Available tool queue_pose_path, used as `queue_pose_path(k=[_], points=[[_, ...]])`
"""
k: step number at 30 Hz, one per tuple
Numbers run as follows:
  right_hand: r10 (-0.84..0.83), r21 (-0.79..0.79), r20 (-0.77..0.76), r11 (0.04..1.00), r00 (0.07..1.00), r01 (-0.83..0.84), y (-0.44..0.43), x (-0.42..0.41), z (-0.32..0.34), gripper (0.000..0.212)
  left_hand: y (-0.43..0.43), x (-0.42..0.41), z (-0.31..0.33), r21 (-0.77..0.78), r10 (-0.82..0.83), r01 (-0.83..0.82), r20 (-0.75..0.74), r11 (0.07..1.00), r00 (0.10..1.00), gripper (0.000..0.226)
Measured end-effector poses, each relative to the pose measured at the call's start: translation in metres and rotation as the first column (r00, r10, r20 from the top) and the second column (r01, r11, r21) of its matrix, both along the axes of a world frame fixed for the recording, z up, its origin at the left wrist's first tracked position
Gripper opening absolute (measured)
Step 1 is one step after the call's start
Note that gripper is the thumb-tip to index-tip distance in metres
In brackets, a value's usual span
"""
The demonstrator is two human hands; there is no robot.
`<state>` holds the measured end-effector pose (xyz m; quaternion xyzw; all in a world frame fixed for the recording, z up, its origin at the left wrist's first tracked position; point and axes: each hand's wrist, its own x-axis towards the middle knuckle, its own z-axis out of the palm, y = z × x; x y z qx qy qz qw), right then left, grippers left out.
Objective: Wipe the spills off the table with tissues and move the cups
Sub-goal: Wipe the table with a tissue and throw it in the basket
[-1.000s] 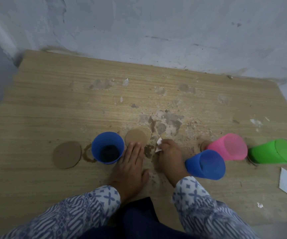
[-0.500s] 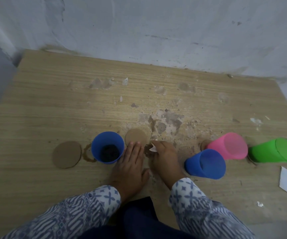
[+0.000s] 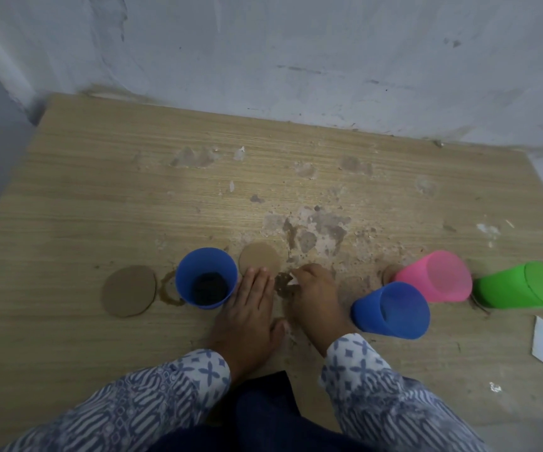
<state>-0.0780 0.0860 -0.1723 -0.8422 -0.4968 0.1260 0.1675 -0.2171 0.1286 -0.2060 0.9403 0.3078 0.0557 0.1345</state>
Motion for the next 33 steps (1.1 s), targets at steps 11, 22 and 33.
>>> queue_pose_path(k=[11,22,33], points=[[0.118,0.017,0.018,0.993,0.993,-0.118,-0.039,-0.004,0.002,0.012,0.0,0.0,0.001,0.01,-0.003,0.003,-0.013,1.0,1.0,0.067],[-0.02,-0.078,-0.005,0.997,1.0,0.02,-0.013,0.011,-0.004,0.034,0.0,0.0,-0.001,0.014,0.0,0.0,-0.017,1.0,1.0,0.069],[0.067,-0.022,-0.081,0.997,0.994,-0.069,-0.045,-0.028,-0.002,0.021,0.001,0.0,0.0,-0.024,-0.006,0.006,0.0,1.0,1.0,0.066]])
